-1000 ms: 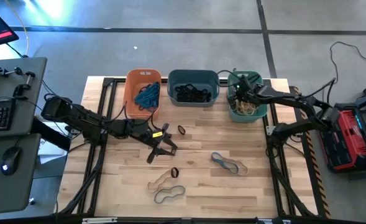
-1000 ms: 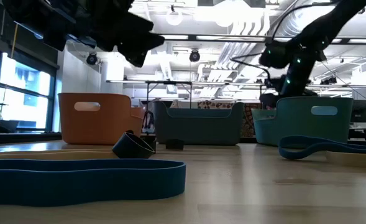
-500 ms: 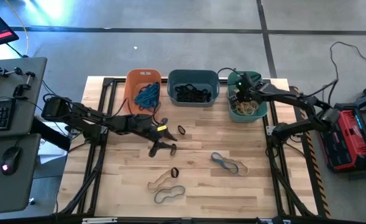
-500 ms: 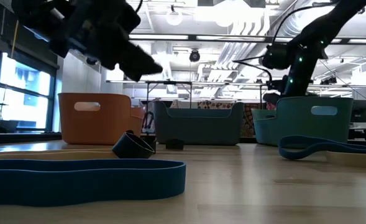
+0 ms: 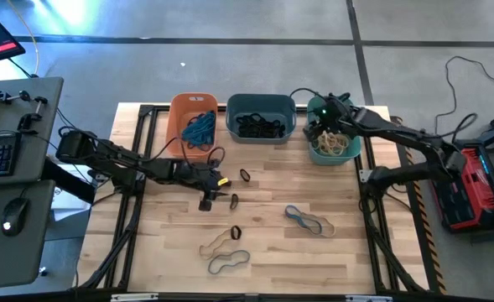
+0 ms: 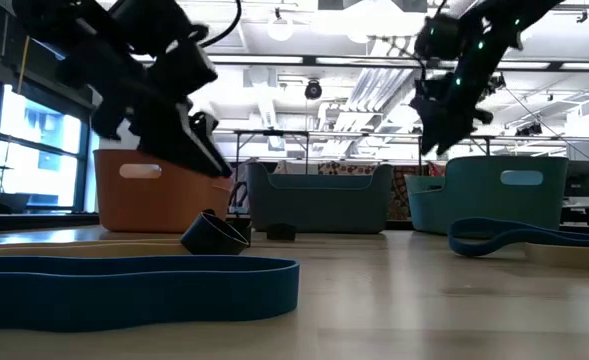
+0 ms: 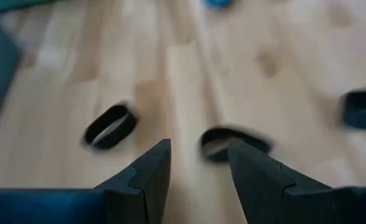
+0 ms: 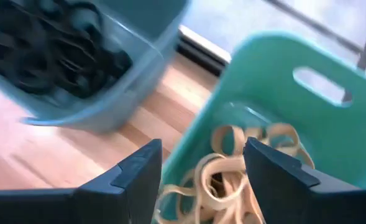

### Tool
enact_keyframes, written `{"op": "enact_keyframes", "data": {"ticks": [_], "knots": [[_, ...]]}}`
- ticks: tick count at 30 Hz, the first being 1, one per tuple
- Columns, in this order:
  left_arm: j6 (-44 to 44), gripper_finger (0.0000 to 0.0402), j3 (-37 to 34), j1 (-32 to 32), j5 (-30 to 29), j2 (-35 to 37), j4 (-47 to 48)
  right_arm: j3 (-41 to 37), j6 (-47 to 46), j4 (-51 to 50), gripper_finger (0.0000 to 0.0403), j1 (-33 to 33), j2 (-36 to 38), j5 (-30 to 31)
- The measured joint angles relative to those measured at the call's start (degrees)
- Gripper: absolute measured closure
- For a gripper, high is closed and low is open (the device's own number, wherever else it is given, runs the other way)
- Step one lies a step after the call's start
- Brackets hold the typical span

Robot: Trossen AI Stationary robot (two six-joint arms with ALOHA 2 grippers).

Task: Sort rubber bands into baskets
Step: Put the black rubber band into the blue bin

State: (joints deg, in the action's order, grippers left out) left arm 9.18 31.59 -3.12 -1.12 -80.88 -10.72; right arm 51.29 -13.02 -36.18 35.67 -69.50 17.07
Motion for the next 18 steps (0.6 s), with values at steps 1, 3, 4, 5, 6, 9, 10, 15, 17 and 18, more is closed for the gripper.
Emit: {"op": "enact_keyframes", "data": {"ticks": [1, 3, 4, 5, 6, 9, 10, 15, 17, 18], "knots": [[0.5, 0.0246, 0.0, -0.2, -2.1, 0.0, 1.0, 0.0, 0.0, 0.3, 0.0187, -1.1, 0.9, 0.5], [1.9, 0.0245, 0.0, -0.6, -6.0, 0.0, 2.4, 0.1, 0.0, 0.6, 0.0189, -3.5, 2.4, 1.6], [3.0, 0.0245, 0.0, -0.7, -7.7, 0.0, 2.7, 0.1, 0.0, 0.6, 0.0190, -4.6, 3.1, 2.3], [4.2, 0.0245, 0.0, -1.0, -9.0, 0.0, 2.9, 0.1, 0.0, 0.7, 0.0191, -5.6, 3.8, 2.7], [5.5, 0.0245, 0.0, -1.2, -10.0, 0.0, 3.1, 0.1, 0.0, 0.8, 0.0191, -6.6, 4.4, 3.3], [9.1, 0.0245, 0.5, -1.5, -12.5, 0.0, 4.4, 0.1, 0.0, 0.8, 0.0192, -9.0, 6.1, 4.3], [9.5, 0.0245, 1.2, -1.5, -13.1, 0.0, 6.1, 0.1, 0.0, 0.8, 0.0192, -9.7, 6.5, 4.4], [9.7, 0.0245, 6.6, -0.6, -14.9, 0.0, 16.3, 0.1, -0.4, 0.9, 0.0192, -12.3, 7.9, 4.5], [10.3, 0.0245, 8.3, -0.2, -14.8, 0.0, 19.5, 0.1, -0.4, 0.9, 0.0192, -13.1, 8.0, 4.5], [10.9, 0.0245, 9.0, -0.1, -14.4, 0.0, 20.8, 0.1, -0.4, 1.0, 0.0192, -13.5, 8.0, 4.5]]}}
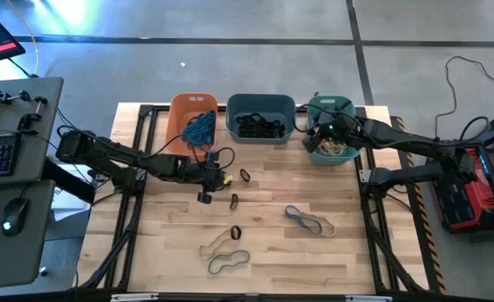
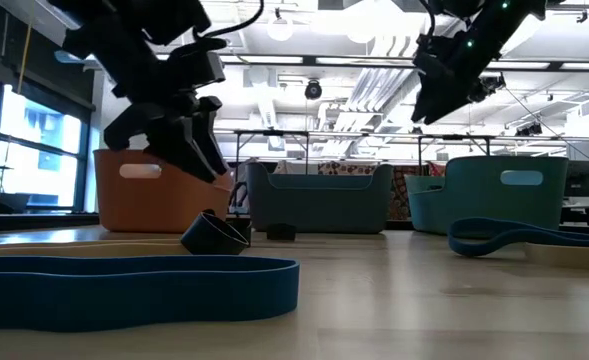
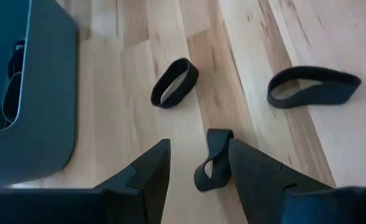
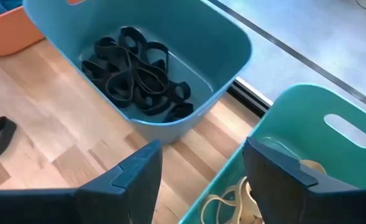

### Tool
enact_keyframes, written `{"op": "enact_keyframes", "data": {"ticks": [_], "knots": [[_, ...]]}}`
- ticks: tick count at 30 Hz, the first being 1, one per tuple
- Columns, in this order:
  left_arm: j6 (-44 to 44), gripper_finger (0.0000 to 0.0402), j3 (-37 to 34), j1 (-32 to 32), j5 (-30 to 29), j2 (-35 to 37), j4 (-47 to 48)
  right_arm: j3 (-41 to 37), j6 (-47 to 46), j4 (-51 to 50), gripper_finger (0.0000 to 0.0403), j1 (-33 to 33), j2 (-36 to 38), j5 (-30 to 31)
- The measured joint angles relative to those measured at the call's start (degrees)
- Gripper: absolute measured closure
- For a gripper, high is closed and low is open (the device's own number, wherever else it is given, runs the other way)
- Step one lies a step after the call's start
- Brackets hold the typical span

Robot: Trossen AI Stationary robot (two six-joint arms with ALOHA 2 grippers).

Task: Sort rubber bands into baskets
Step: Put the black rubber band into the blue bin

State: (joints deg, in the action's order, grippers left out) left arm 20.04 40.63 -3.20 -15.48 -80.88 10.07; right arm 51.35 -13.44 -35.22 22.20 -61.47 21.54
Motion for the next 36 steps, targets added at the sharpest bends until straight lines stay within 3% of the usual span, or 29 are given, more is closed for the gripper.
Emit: {"op": "enact_keyframes", "data": {"ticks": [14, 21, 25, 31, 36], "knots": [[3.0, 0.0245, 9.2, 1.4, 1.4, -12.2, 11.1, 0.0, 0.4, 3.9, 0.0192, -5.9, 0.0, 1.8], [5.0, 0.0249, 11.4, 2.5, 1.4, -14.8, 12.9, 0.0, 0.4, 3.8, 0.0192, -7.8, 0.0, 3.8], [6.1, 0.0285, 11.4, 4.0, 1.8, -15.1, 12.8, 0.0, 0.4, 3.8, 0.0192, -8.1, 0.0, 4.9], [8.6, 0.0384, 11.4, 4.7, 4.6, -15.2, 12.6, 0.0, 0.9, 3.7, 0.0192, -8.1, 0.0, 5.0], [6.4, 0.0396, 13.0, 4.7, 3.3, -15.0, 13.3, 0.0, 1.1, 3.7, 0.0192, -8.1, 0.0, 5.0]]}}
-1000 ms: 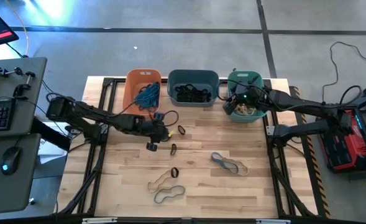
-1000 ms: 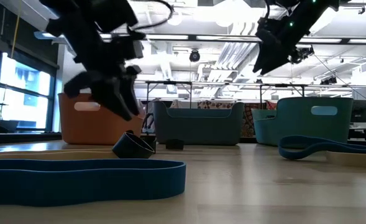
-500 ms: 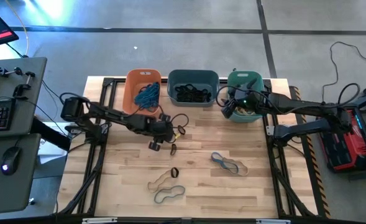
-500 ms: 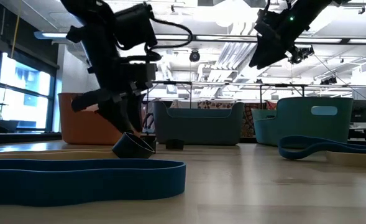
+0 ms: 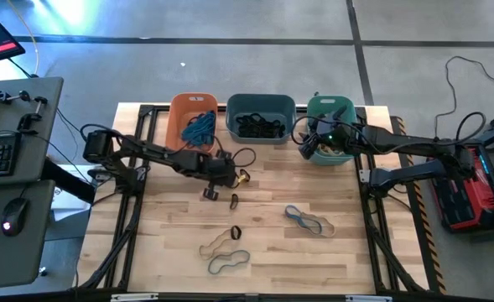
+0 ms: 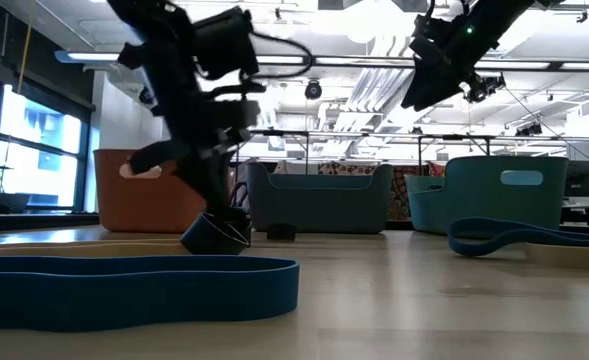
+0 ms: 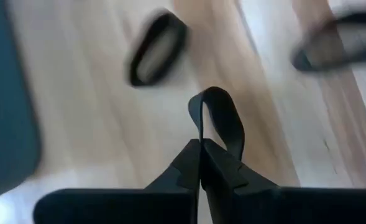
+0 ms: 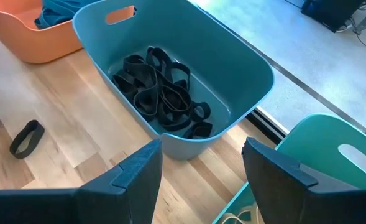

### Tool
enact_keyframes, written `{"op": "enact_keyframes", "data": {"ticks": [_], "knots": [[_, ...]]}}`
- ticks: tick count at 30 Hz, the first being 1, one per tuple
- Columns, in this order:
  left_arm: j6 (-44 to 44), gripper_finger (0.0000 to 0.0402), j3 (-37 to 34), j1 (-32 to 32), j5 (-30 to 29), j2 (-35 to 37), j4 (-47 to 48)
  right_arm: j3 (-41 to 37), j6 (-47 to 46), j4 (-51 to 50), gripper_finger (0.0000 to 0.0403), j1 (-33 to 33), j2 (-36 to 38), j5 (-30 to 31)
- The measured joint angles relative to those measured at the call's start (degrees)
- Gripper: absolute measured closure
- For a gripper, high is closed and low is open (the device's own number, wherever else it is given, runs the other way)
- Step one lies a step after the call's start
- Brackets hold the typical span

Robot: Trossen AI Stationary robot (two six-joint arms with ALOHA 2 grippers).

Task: Sort rubber bands into baskets
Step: Put the black rubber band into the blue bin

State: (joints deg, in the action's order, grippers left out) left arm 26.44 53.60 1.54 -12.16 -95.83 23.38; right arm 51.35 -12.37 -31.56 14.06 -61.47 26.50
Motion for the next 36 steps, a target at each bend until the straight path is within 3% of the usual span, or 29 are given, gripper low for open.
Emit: {"op": "enact_keyframes", "data": {"ticks": [6, 14, 30, 36], "knots": [[-3.0, 0.0400, 7.4, 1.7, -4.7, 0.1, 1.3, 0.0, -0.6, -0.1, 0.0192, 0.0, 0.0, 0.0], [-4.0, 0.0401, 18.8, 12.7, -4.7, -0.4, 0.7, 0.0, -0.2, -0.1, 0.0192, 0.0, 0.0, 0.0], [2.2, 0.0401, 42.8, 25.6, 9.2, -19.3, 9.7, 0.0, -0.6, -0.1, 0.0192, 0.0, 0.0, 0.0], [2.2, 0.0401, 45.4, 28.4, 14.5, -23.8, 11.6, 0.0, -0.6, -0.1, 0.0192, 0.0, 0.0, 0.0]]}}
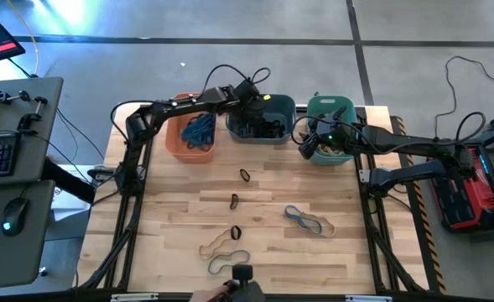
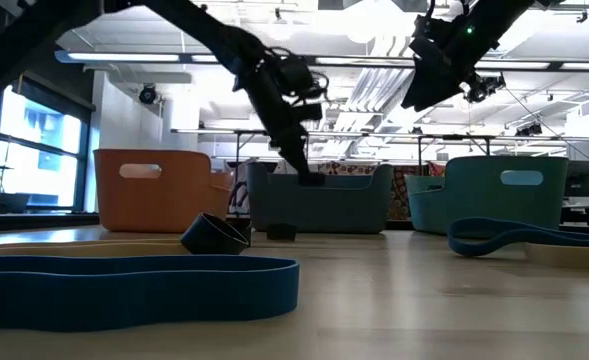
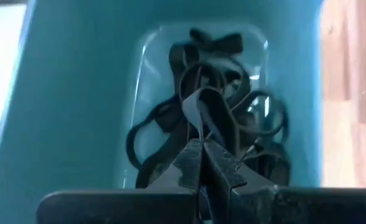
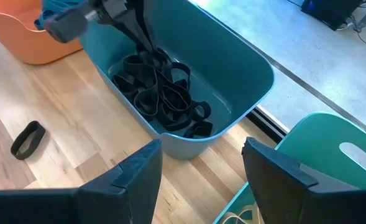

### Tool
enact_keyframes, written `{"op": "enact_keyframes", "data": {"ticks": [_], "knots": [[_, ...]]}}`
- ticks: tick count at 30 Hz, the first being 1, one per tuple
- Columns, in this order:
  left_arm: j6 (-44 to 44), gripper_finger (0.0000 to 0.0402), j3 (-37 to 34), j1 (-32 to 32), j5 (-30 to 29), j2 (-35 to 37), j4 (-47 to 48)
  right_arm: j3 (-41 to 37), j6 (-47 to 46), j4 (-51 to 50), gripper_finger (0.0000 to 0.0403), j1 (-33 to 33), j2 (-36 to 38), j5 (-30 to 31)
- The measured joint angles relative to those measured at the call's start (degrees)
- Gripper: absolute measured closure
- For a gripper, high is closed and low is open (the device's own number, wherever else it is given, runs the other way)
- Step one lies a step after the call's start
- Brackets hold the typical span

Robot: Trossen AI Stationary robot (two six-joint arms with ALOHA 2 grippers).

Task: Sort rubber bands into baskets
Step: Put the black rubber band into the blue bin, then put the brown rubber band into the green bin

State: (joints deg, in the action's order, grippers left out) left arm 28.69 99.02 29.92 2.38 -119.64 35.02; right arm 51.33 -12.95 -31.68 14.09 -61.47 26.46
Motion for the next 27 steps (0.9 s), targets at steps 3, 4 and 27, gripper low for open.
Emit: {"op": "enact_keyframes", "data": {"ticks": [3, 4, 27], "knots": [[-0.4, 0.0401, 0.0, 1.1, 0.2, -1.2, 0.6, 0.0, 0.0, 0.0, 0.0192, 0.0, 0.0, 0.0], [-0.8, 0.0401, 0.0, 1.4, 0.4, -1.5, 0.6, 0.0, 0.0, 0.0, 0.0192, 0.0, 0.0, 0.0], [1.9, 0.0316, 0.0, 1.7, 2.4, -1.6, 1.6, 0.0, 1.4, 0.0, 0.0192, 0.0, 0.0, 0.0]]}}
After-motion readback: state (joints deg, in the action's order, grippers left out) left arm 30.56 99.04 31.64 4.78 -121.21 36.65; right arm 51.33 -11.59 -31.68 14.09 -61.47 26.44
